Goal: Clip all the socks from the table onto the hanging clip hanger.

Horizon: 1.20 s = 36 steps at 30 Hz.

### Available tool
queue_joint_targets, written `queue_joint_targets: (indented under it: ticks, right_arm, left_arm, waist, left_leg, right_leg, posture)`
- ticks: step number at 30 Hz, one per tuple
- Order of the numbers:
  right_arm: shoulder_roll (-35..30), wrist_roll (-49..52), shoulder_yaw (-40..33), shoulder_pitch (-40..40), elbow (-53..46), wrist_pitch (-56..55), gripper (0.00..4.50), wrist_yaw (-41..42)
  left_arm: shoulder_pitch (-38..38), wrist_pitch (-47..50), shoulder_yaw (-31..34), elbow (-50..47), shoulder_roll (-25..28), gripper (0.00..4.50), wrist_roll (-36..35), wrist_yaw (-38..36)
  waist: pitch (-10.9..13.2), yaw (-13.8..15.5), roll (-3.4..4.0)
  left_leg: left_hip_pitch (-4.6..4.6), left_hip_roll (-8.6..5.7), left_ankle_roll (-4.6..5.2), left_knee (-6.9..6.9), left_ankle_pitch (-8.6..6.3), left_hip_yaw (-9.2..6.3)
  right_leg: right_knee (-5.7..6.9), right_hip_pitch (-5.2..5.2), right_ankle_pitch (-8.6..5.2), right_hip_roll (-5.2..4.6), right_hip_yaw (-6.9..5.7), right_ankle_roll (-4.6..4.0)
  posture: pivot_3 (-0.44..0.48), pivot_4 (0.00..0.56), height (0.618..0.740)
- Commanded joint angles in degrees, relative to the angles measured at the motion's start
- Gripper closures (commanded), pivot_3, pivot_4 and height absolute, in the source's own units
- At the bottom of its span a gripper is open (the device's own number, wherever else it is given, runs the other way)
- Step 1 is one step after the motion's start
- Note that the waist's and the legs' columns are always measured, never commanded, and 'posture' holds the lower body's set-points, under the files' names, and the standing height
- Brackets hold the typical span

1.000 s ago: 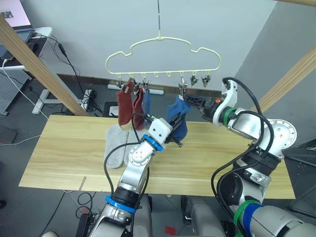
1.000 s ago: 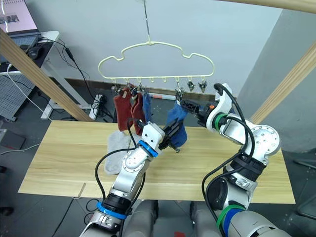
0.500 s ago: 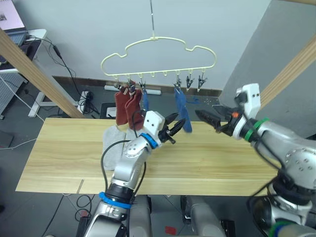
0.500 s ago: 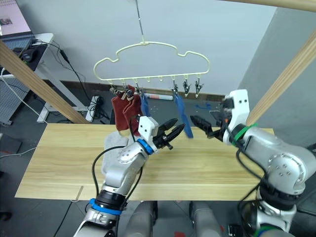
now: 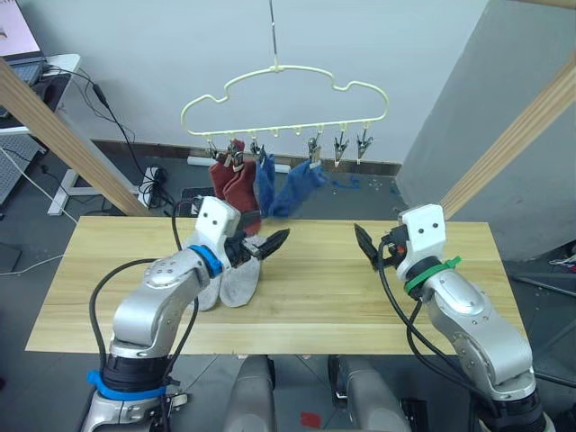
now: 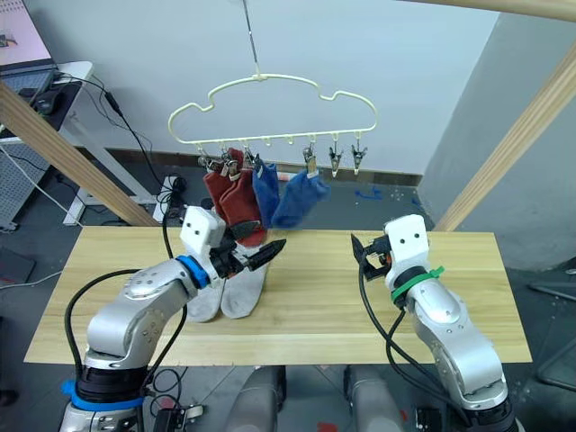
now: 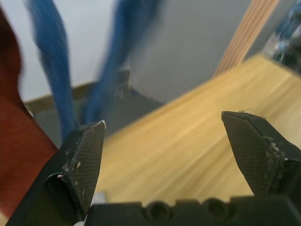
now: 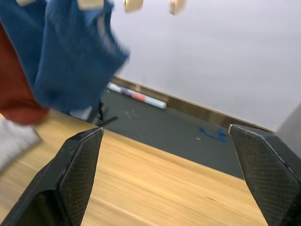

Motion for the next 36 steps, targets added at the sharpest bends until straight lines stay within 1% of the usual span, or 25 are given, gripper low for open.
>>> queue_joint_targets:
  ticks: [1,4,7,9,12,13,16,17,20,22,25,28,30,33,36]
  right_arm:
    - [2.17,-3.22,0.61,-1.52,0.41,-3.58,0.63,-1.33]
    - [4.57,-6.51,2.63,-3.66,2.45,-5.21,1.65,-2.61]
    - [7.12,-8.40,3.65,-5.77,4.50,-6.49,1.65,-3.21]
    - [8.51,-8.74,2.70,-6.67,5.90,-7.51,1.65,-3.43]
    - [8.81,-8.88,0.35,-8.45,8.38,-8.72,2.51,-2.75]
    - [8.68,-8.86,-0.41,-9.20,9.28,-9.07,2.88,-2.52]
    - [8.95,-9.29,-1.77,-10.56,11.83,-10.59,2.88,-2.73]
    - [9.41,-9.09,-2.38,-10.90,12.00,-10.48,2.88,-3.04]
    - [10.86,-9.20,-3.87,-13.10,13.25,-10.43,2.88,-4.40]
    - [11.68,-9.61,-4.16,-14.26,14.25,-10.98,2.88,-4.81]
    - [13.04,-9.96,-3.60,-15.20,15.21,-11.96,2.88,-5.09]
    - [14.55,-10.84,-2.22,-16.33,17.07,-13.74,2.88,-4.81]
    - [14.52,-11.55,-0.81,-16.27,16.87,-14.51,2.88,-3.46]
    - [14.48,-11.55,0.23,-15.40,15.42,-13.67,2.88,-2.42]
    - [14.79,-11.04,0.82,-14.10,13.73,-12.51,2.88,-1.70]
  left_arm:
    - [1.20,0.49,4.91,-4.48,0.09,0.09,-6.85,-2.13]
    - [2.65,-0.42,4.95,-6.60,0.24,0.09,-7.75,-2.54]
    - [2.57,-1.38,5.58,-7.25,0.79,0.09,-7.82,-2.35]
    - [2.63,-2.38,5.23,-7.60,1.27,0.09,-7.18,-2.77]
    - [1.56,-2.78,4.09,-7.90,0.81,0.09,-7.28,-2.32]
    - [1.02,-3.28,3.42,-7.81,0.49,0.09,-7.13,-2.40]
    - [-0.33,-5.10,2.02,-6.30,-0.70,0.09,-6.75,-3.22]
    - [-0.69,-5.14,1.58,-6.38,-1.11,0.09,-6.98,-3.25]
    - [-2.80,-5.02,0.89,-6.27,-2.06,0.09,-7.86,-2.89]
    - [-3.91,-4.49,1.12,-5.96,-1.98,0.09,-8.31,-2.94]
    - [-4.41,-4.26,1.79,-6.12,-0.69,0.09,-8.94,-4.16]
    - [-4.29,-5.13,2.64,-5.40,0.72,0.09,-9.09,-5.52]
    - [-3.59,-5.32,3.14,-6.14,0.92,0.09,-9.13,-4.95]
    - [-3.21,-4.85,4.53,-6.51,0.97,0.09,-9.90,-3.55]
    - [-2.74,-5.11,4.74,-6.89,1.28,0.09,-9.67,-3.61]
  waist:
    - [0.00,0.20,0.00]
    - [-0.01,0.38,-0.01]
    - [-0.01,0.91,-0.02]
    - [-0.01,1.42,-0.02]
    - [-0.02,1.69,-0.03]
    - [-0.03,1.86,-0.03]
    - [-0.04,2.01,-0.07]
    - [-0.05,2.00,-0.08]
    - [-0.06,1.58,-0.09]
    - [-0.06,1.37,-0.09]
    - [-0.09,1.22,-0.09]
    - [-0.11,1.23,-0.08]
    - [-0.15,1.42,-0.08]
    - [-0.18,1.50,-0.09]
    - [-0.19,1.79,-0.10]
  left_leg:
    - [0.00,0.00,0.00,0.00,0.00,-0.01]
    - [0.00,-0.02,-0.01,0.00,0.00,0.02]
    - [0.00,-0.01,-0.02,0.00,0.00,-0.01]
    - [0.01,0.00,-0.02,0.00,0.01,-0.03]
    - [0.01,-0.02,-0.02,0.01,0.01,0.00]
    - [0.01,-0.03,-0.03,0.02,0.01,-0.01]
    - [0.01,-0.06,-0.02,0.07,0.01,-0.01]
    - [0.01,-0.06,-0.02,0.08,0.01,-0.01]
    - [0.02,-0.05,-0.02,0.08,0.01,0.00]
    - [0.03,-0.03,-0.02,0.09,0.01,0.00]
    - [0.16,0.00,-0.02,0.08,0.01,0.03]
    - [0.19,0.02,-0.02,0.08,0.02,0.02]
    - [0.19,0.01,-0.03,0.09,0.02,0.02]
    - [0.17,-0.05,-0.03,0.13,0.02,0.04]
    - [0.18,-0.04,-0.03,0.15,0.02,-0.01]
  right_leg:
    - [0.00,0.00,0.00,0.00,-0.01,0.00]
    - [0.00,0.00,0.00,-0.02,0.03,0.00]
    - [0.03,0.00,0.00,-0.01,0.00,0.00]
    - [0.06,0.00,0.00,-0.01,-0.01,-0.01]
    - [0.06,0.02,0.01,-0.02,0.01,-0.01]
    - [0.06,0.03,0.01,-0.03,0.00,-0.01]
    - [0.07,0.05,0.01,-0.05,0.00,-0.01]
    - [0.08,0.06,0.01,-0.05,0.00,-0.01]
    - [0.10,0.06,0.01,-0.03,0.01,-0.02]
    - [0.18,0.05,0.02,-0.02,0.02,-0.02]
    - [0.26,0.08,0.01,0.00,0.05,-0.02]
    - [0.29,0.08,0.02,0.03,0.03,-0.03]
    - [0.30,0.09,0.02,0.02,0.03,-0.04]
    - [0.28,0.13,0.02,-0.04,0.04,-0.04]
    - [0.29,0.16,0.03,-0.03,-0.01,-0.04]
  posture:
    - [0.175,0.268,0.740]
    - [0.189,0.260,0.740]
    - [0.205,0.262,0.740]
    - [0.206,0.266,0.740]
    - [0.197,0.261,0.740]
    - [0.185,0.252,0.740]
    - [0.167,0.260,0.740]
    - [0.155,0.253,0.740]
    - [0.130,0.273,0.740]
    - [0.131,0.268,0.740]
    - [0.159,0.241,0.740]
    - [0.175,0.243,0.740]
    - [0.178,0.227,0.740]
    - [0.191,0.243,0.740]
    - [0.210,0.241,0.740]
